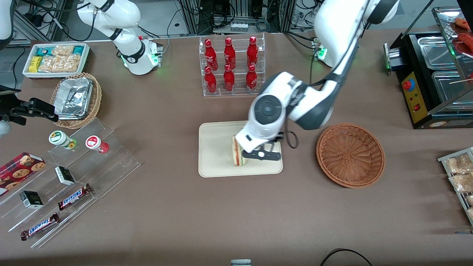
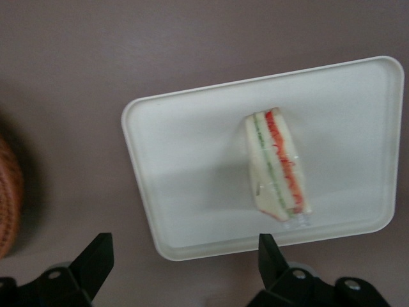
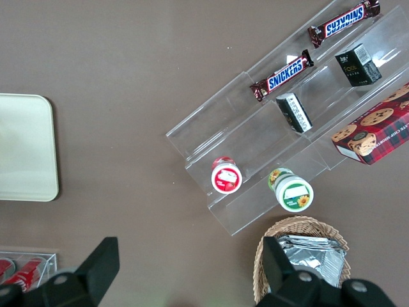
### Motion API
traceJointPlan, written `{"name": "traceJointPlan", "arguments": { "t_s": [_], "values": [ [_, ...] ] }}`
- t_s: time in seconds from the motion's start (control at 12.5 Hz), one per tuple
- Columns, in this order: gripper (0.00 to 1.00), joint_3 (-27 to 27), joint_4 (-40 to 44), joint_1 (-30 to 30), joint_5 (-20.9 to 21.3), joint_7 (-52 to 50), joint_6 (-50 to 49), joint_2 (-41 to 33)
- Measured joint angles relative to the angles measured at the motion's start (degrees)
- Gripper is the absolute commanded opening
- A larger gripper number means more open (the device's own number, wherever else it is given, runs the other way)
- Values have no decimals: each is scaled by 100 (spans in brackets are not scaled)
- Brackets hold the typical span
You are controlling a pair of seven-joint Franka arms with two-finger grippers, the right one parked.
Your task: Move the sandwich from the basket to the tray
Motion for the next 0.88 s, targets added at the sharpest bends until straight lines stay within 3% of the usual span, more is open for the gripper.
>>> {"name": "traceJointPlan", "arguments": {
  "t_s": [0.48, 0.88],
  "values": [
    [100, 38, -1269, 1206, 41, 1869, -357, -1190],
    [100, 49, -2075, 1818, 105, 2526, -356, -2054]
  ]
}}
